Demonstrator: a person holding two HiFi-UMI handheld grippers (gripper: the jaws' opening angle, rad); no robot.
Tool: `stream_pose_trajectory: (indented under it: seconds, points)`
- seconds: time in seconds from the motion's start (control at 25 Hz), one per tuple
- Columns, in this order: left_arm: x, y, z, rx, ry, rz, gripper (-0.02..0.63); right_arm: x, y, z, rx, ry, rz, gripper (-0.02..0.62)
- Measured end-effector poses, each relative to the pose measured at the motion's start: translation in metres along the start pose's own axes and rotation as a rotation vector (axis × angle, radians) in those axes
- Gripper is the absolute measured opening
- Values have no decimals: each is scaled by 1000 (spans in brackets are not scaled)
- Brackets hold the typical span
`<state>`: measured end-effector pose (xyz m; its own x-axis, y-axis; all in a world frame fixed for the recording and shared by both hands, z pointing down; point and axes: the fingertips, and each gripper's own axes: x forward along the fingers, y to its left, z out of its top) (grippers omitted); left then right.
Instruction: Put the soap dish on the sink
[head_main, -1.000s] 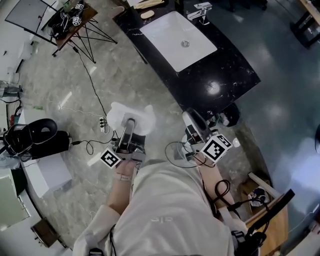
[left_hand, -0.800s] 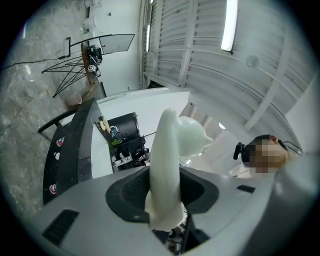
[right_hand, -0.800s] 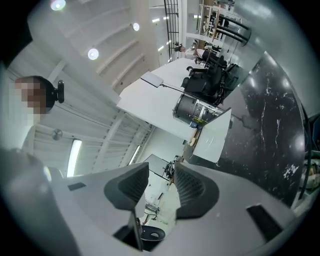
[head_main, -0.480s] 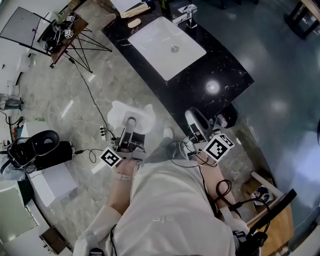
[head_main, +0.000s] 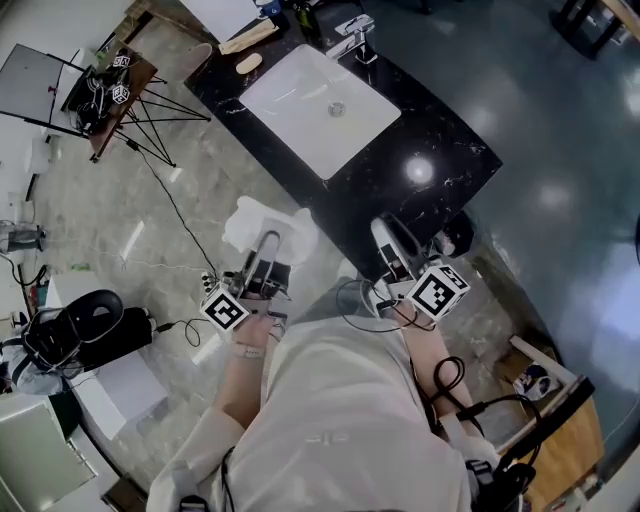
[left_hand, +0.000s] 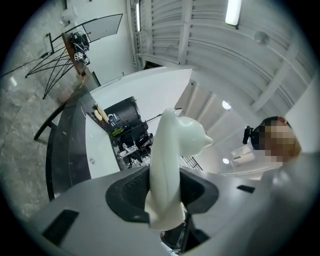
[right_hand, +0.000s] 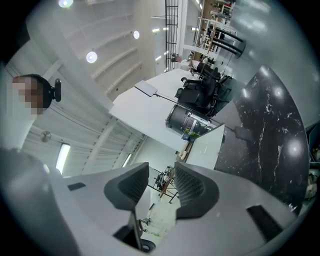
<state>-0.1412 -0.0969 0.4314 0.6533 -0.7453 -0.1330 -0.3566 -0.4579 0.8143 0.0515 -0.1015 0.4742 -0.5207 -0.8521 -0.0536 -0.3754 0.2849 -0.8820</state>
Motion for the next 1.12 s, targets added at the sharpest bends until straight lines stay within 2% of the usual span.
stream_pose_trajectory:
  seconds: [0.2,0.44,0.76,0.96,1.12]
  points:
    - [27,23,5,2,65,37,143,7,-6,16,-21,-44,-35,175]
    - [72,49,-4,200,261,101,143,3,-20,37,-42,-99,-96,174]
    - [125,83,-39,304,472,93,143,-19,-43,68,-38,-204,-189,175]
    - [151,99,-69,493,646,113,143,-35,-56,72,-34,-253,-237,174]
    - [170,103,-88,614,740,106,143,-47,-60,75,-28,-288,-280,175]
